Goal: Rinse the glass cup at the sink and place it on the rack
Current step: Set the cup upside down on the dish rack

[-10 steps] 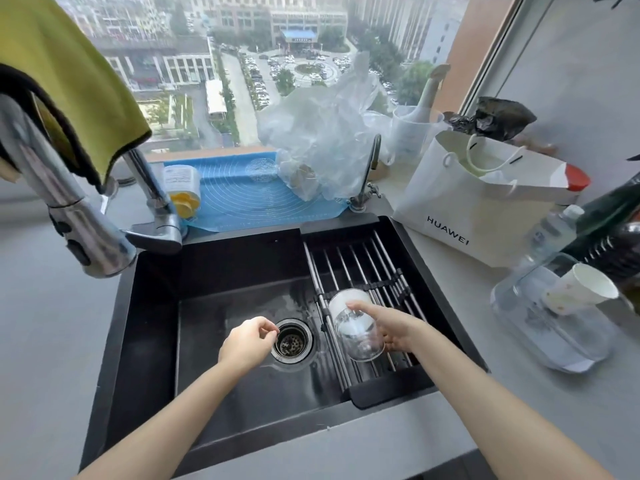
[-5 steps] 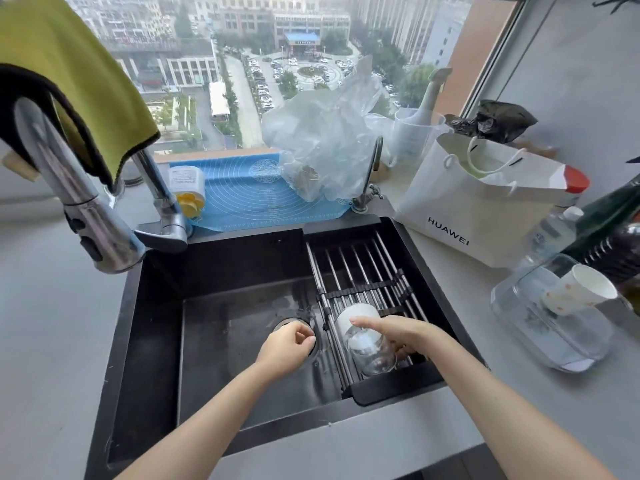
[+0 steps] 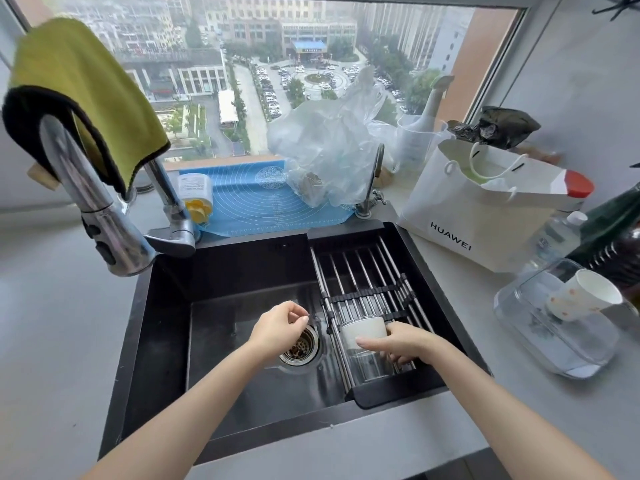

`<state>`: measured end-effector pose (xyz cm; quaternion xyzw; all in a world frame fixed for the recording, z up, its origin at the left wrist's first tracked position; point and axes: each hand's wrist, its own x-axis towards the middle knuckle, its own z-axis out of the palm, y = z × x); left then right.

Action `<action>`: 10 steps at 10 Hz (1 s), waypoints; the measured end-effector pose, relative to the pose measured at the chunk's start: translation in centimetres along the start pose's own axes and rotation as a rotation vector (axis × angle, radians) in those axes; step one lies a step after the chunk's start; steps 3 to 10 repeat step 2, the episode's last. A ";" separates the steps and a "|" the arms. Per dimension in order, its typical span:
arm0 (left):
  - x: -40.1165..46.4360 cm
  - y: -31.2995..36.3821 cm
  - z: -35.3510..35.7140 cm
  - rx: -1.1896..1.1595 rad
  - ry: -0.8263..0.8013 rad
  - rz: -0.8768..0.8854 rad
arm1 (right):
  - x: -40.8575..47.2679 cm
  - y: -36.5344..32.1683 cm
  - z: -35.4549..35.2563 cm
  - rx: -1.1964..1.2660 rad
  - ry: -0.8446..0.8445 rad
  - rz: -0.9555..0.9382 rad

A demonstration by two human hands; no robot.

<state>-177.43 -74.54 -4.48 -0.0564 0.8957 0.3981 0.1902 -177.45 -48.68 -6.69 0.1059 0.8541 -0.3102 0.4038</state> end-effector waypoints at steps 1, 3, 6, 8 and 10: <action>0.0 0.0 -0.7 -0.001 0.007 -0.004 | 0.2 -0.1 -0.1 -0.016 0.019 0.008; 0.0 0.4 -1.4 -0.024 0.023 0.007 | 0.0 -0.5 -0.4 0.055 0.122 0.008; 0.0 0.4 -1.4 -0.024 0.023 0.007 | 0.0 -0.5 -0.4 0.055 0.122 0.008; 0.0 0.4 -1.4 -0.024 0.023 0.007 | 0.0 -0.5 -0.4 0.055 0.122 0.008; 0.0 0.4 -1.4 -0.024 0.023 0.007 | 0.0 -0.5 -0.4 0.055 0.122 0.008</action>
